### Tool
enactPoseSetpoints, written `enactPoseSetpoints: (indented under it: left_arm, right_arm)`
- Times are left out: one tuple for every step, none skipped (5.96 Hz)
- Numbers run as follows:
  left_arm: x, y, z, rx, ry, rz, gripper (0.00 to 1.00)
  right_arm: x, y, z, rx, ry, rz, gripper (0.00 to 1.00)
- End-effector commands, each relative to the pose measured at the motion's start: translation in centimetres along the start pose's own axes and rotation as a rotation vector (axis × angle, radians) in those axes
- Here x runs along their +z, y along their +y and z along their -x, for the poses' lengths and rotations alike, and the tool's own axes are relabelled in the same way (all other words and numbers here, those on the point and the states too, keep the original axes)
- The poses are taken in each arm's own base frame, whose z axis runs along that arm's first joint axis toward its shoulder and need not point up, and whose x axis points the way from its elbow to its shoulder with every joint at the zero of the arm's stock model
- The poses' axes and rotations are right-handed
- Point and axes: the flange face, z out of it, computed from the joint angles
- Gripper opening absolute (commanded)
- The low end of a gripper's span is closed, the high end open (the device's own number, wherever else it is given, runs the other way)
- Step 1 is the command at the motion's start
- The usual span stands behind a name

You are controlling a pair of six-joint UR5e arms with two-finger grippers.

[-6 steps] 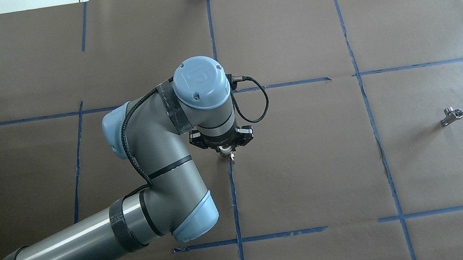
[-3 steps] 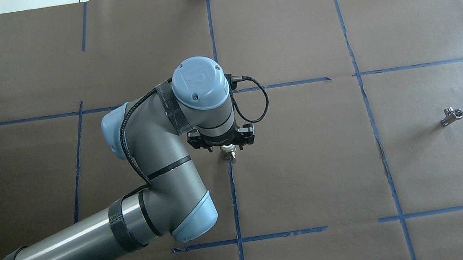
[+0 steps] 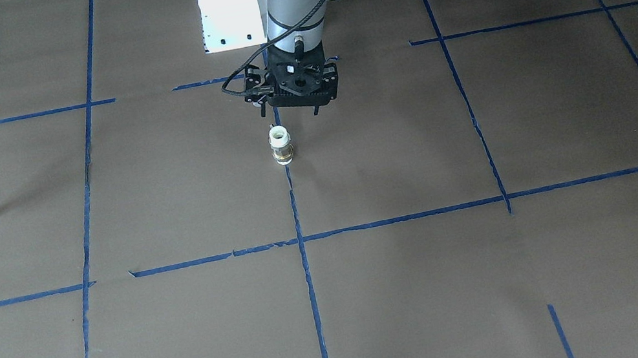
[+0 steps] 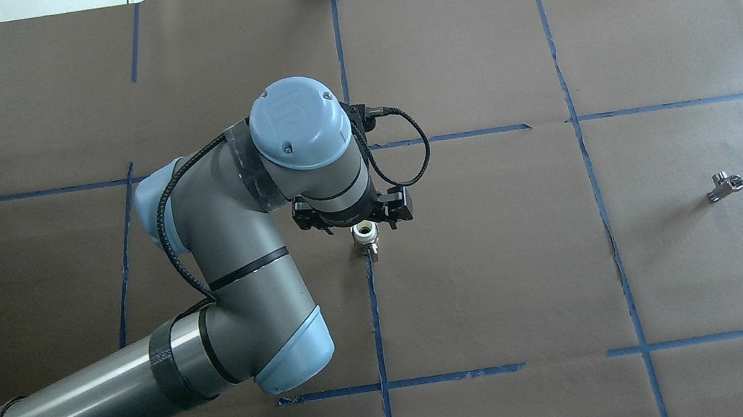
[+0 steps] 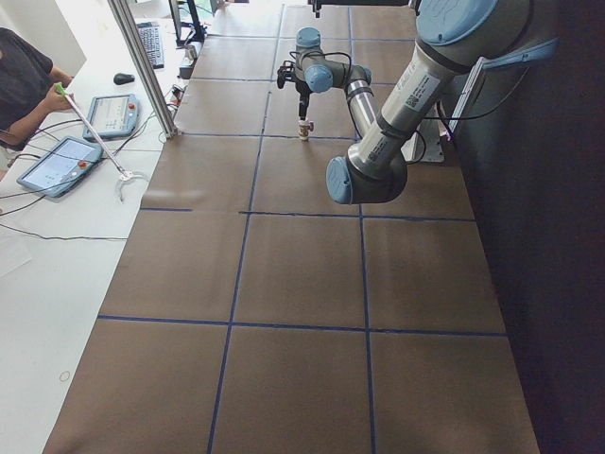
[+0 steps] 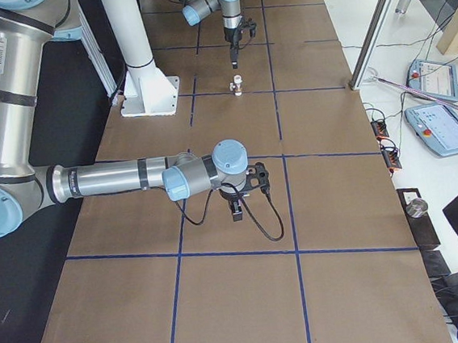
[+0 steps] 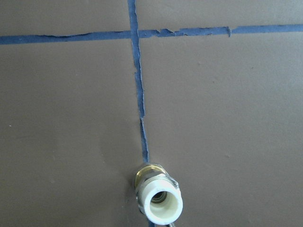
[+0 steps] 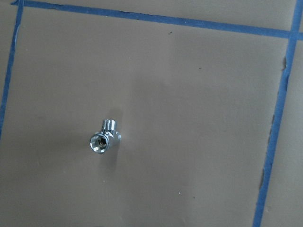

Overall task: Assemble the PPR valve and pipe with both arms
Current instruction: 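Release the fitting with the left gripper while the right gripper grasps the chrome valve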

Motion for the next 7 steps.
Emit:
enactPoseSetpoints:
  left_arm:
    - [-3.7, 1.3, 5.8, -0.014, 0.017, -0.033, 0.95]
    - [-4.9, 1.9, 7.9, -0.021, 0.019, -0.039, 0.95]
    - [-4.9, 2.0, 8.0, -0.021, 0.019, -0.039, 0.95]
    - [-5.0, 2.1, 8.0, -0.020, 0.021, -0.038, 0.95]
    - [-5.0, 2.1, 8.0, -0.020, 0.021, -0.038, 0.95]
    - [-5.0, 2.0, 8.1, -0.021, 0.019, -0.039, 0.95]
    - [-5.2, 2.1, 8.0, -0.019, 0.024, -0.039, 0.95]
  right_arm:
    - [4.4, -1.9, 5.4, 0.084, 0.050, -0.034, 1.00]
    - [6.5, -3.5, 7.0, 0.116, 0.048, -0.013, 1.00]
    - [8.3, -3.9, 7.5, 0.113, 0.076, -0.004, 1.00]
    - [9.0, -3.6, 7.8, 0.105, 0.080, 0.010, 1.00]
    - [10.6, -3.3, 8.6, 0.085, 0.087, 0.039, 1.00]
    - [12.0, -2.8, 9.0, 0.066, 0.102, 0.060, 1.00]
    - [12.7, -2.5, 9.3, 0.057, 0.104, 0.074, 0.99]
